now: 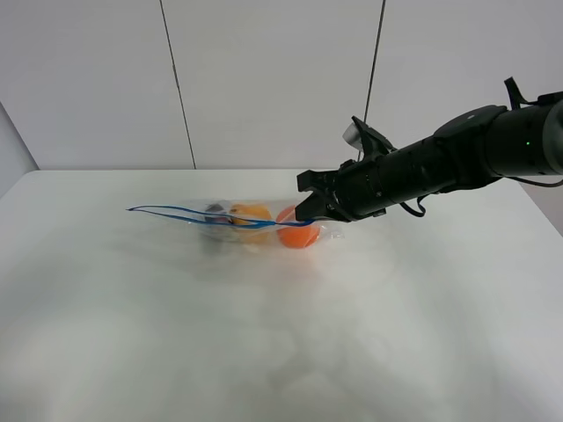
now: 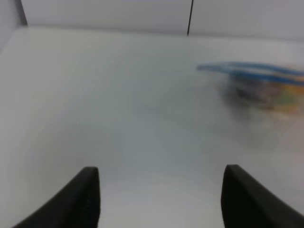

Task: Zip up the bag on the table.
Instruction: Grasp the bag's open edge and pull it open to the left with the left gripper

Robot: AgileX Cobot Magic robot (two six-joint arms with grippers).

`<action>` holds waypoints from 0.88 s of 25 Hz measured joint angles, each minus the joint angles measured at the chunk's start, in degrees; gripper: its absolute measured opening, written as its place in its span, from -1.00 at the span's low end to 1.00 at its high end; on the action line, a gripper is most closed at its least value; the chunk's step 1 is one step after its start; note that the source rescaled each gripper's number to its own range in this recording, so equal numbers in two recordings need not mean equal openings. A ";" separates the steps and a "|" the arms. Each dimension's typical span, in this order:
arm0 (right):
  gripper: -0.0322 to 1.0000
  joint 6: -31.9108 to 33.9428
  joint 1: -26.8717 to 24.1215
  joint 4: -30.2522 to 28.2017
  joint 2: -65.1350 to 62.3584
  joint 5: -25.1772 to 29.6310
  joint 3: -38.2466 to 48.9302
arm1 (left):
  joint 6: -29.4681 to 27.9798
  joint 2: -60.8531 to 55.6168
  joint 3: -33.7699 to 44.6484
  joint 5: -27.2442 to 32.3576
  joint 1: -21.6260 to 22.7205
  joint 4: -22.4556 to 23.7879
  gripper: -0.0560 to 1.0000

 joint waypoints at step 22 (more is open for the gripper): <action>-0.94 0.00 0.00 -0.56 0.00 0.00 -0.04 | 0.00 31.56 -7.98 -24.37 0.00 -0.22 0.68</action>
